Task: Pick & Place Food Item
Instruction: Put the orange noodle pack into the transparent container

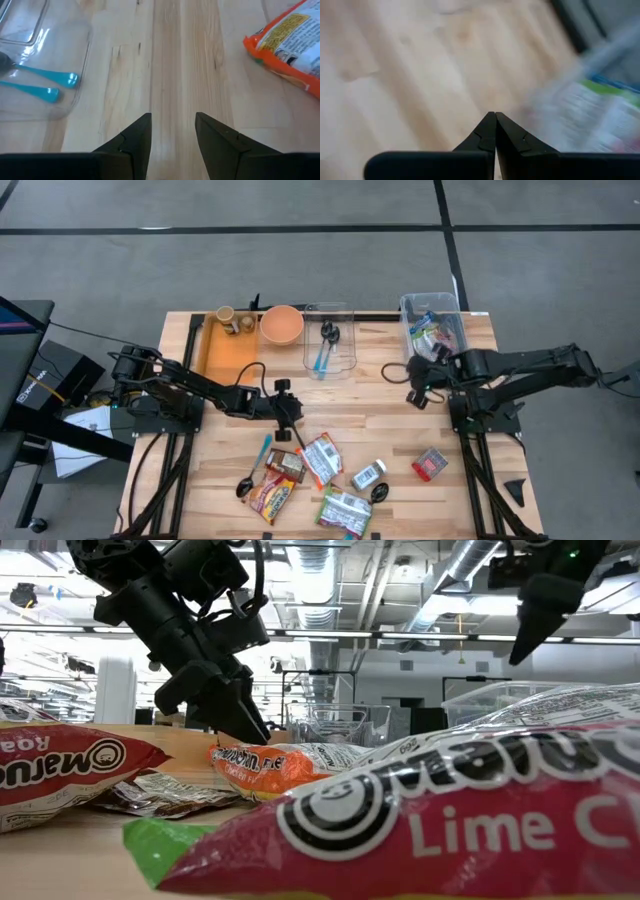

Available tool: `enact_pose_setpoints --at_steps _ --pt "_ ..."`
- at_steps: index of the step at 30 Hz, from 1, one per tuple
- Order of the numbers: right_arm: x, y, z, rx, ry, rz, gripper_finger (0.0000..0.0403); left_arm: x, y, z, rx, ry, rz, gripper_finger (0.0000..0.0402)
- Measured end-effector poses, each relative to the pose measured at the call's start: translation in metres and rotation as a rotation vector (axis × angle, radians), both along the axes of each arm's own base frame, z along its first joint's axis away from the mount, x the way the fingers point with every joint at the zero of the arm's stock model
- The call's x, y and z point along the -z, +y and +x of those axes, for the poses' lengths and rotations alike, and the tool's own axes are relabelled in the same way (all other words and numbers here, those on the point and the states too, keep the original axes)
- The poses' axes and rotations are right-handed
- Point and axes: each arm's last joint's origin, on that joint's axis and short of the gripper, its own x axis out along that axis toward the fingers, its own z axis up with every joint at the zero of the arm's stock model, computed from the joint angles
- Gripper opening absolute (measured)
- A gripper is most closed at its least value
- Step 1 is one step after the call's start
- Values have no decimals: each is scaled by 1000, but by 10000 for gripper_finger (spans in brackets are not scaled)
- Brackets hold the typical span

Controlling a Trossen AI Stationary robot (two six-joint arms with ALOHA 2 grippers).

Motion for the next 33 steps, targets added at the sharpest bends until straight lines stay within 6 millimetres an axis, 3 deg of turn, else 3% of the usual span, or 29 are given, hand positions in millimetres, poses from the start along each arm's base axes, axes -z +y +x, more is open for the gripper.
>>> enact_pose_setpoints --at_steps 4,13,25,33 --pt "10 17 10 -194 -59 71 0 -1 -1 1 3 -18 -2 144" --pt "-5 50 20 -624 -180 38 0 -2 -17 2 152 -28 -65 144" --pt "-12 61 19 -693 -214 23 0 -12 -47 -3 329 -76 -85 153" --pt "-13 61 19 -692 -221 23 0 -17 -67 -10 394 -90 -200 232"
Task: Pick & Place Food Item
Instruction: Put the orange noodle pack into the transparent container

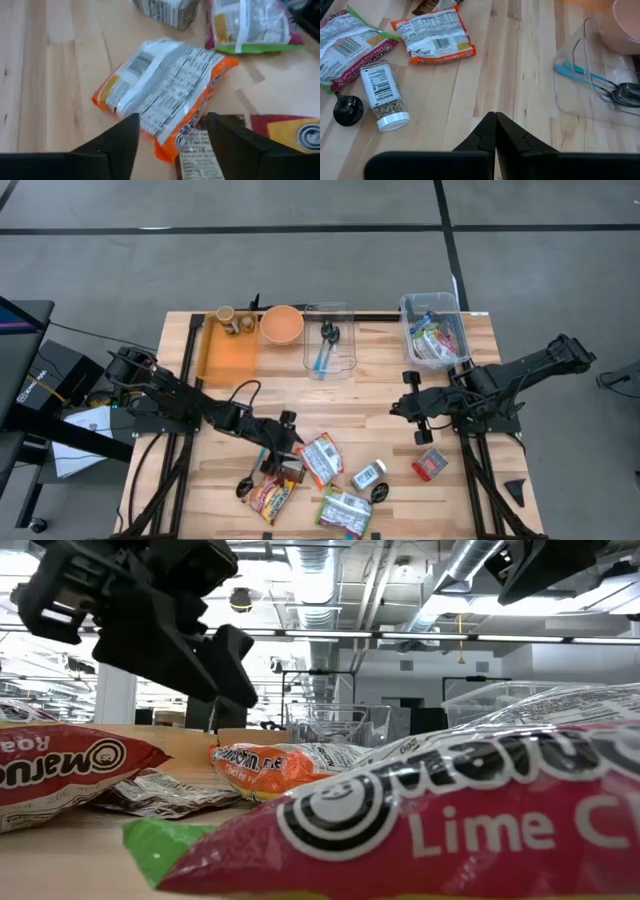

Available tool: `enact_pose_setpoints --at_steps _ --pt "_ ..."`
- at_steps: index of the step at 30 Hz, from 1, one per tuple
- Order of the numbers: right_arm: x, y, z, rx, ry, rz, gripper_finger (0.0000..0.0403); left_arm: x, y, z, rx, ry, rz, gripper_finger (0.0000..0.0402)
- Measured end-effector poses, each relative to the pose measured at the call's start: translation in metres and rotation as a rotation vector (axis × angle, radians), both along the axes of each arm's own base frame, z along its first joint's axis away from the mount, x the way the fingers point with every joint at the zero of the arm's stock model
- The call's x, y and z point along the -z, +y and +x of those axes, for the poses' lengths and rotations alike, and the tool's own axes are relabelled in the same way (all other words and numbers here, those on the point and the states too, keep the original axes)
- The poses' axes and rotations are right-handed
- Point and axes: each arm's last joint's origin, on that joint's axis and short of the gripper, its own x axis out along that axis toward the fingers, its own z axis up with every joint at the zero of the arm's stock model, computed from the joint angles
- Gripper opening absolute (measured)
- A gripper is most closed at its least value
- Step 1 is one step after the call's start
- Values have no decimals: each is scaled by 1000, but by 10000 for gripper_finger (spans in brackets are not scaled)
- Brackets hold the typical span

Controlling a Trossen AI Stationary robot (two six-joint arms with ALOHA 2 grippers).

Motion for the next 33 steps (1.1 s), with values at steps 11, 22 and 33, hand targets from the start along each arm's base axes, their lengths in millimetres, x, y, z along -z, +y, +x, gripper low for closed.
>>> enact_pose_setpoints --at_steps 11,22,33 --pt "0 0 0 1 -4 1 0 20 13 6 -104 101 -48 290" --pt "-1 0 0 1 -6 2 0 33 19 12 -54 155 -137 253" --pt "-1 0 0 0 -7 1 0 31 18 12 -14 152 -169 182"
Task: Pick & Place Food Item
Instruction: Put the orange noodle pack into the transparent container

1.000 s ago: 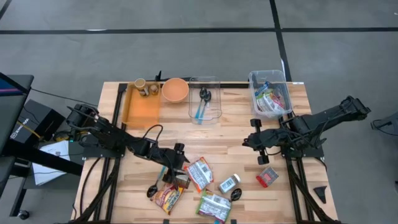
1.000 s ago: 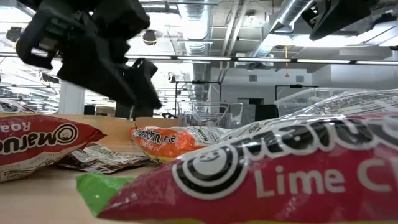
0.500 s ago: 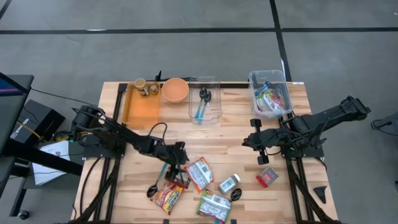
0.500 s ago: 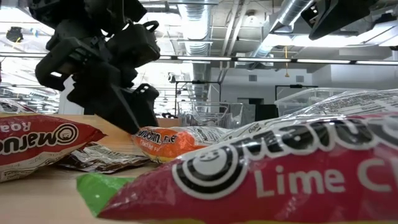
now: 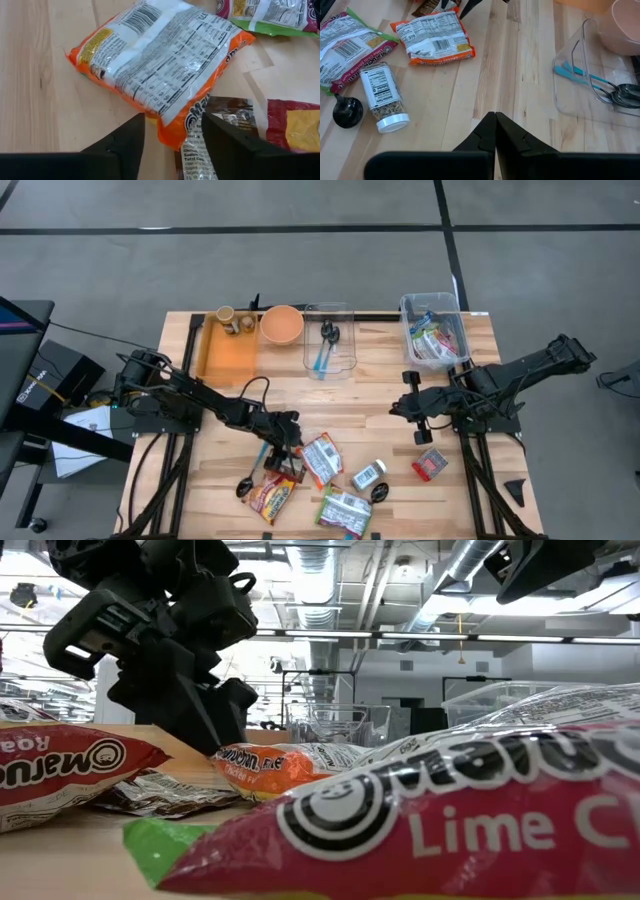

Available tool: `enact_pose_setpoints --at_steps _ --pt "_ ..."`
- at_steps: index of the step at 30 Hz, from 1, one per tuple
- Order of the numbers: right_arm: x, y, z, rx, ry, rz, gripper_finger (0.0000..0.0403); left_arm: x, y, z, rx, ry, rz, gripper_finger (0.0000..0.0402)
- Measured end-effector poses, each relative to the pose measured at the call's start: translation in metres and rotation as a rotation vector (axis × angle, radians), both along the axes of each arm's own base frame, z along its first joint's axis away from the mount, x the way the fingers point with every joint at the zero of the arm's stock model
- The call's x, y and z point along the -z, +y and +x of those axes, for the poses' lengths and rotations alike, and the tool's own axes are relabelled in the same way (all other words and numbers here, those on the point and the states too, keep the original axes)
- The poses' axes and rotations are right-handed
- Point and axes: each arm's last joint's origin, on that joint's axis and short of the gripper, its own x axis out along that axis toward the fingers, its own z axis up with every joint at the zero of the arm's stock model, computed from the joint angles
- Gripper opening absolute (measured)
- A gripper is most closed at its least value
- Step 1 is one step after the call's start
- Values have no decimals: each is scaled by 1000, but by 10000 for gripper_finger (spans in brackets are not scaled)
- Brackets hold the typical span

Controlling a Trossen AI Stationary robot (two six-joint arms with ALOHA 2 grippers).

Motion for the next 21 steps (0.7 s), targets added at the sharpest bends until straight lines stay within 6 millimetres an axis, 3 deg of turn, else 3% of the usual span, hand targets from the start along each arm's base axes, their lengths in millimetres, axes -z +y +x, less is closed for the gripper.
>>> enact_pose_setpoints --at_steps 8,14,21 --pt "0 0 0 -3 0 -3 0 3 0 -1 31 15 36 112" --pt "0 0 0 -5 0 -5 0 5 5 0 57 3 76 16" --pt "-2 1 2 -39 -31 -31 0 2 11 4 70 -46 110 2"
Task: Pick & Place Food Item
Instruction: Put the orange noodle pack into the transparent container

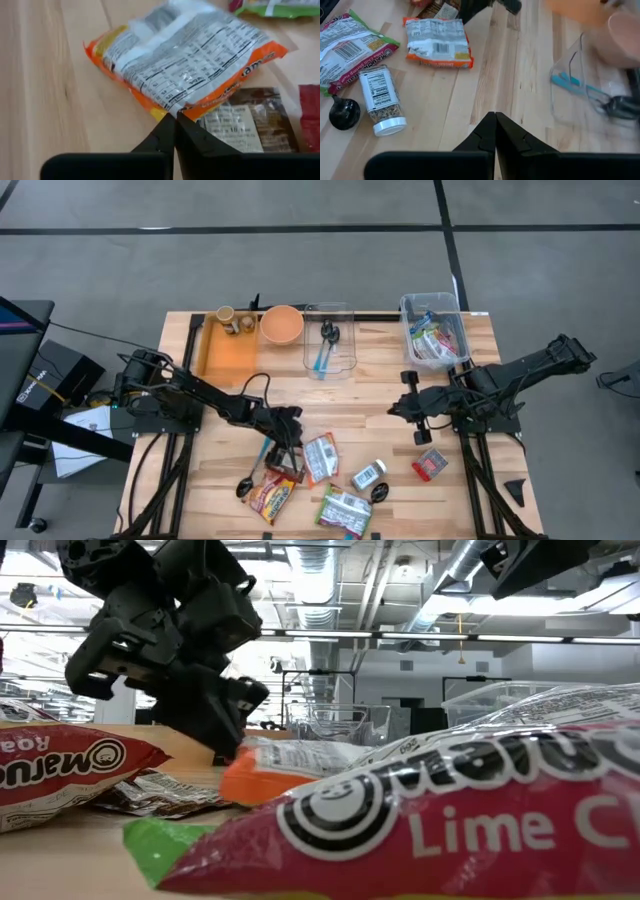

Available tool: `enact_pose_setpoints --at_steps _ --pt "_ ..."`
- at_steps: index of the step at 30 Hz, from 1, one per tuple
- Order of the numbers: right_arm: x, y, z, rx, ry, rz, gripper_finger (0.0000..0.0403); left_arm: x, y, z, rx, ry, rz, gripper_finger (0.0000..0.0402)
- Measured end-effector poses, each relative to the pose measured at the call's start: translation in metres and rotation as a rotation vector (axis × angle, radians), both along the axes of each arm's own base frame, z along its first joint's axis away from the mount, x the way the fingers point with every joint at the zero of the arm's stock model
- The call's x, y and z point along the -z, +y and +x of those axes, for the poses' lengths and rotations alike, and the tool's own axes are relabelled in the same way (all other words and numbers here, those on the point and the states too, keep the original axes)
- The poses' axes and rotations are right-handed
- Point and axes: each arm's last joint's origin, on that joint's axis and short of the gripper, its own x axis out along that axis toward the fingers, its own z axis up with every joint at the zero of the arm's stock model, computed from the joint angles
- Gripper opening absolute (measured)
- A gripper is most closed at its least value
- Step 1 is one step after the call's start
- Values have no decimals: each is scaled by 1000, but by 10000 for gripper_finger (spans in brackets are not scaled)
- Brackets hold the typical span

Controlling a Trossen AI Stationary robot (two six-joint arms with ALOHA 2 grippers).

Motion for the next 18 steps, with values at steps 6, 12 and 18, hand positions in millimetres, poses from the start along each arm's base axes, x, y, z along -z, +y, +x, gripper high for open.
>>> enact_pose_setpoints --at_steps 6,12,18 --pt "-7 2 6 -39 -95 -36 0 -11 1 10 -8 -190 119 1" --pt "-19 -1 10 56 -239 -106 0 -21 4 16 -99 -334 363 1" --pt "-35 -6 2 123 -359 -127 0 -44 6 18 -139 -475 548 0"
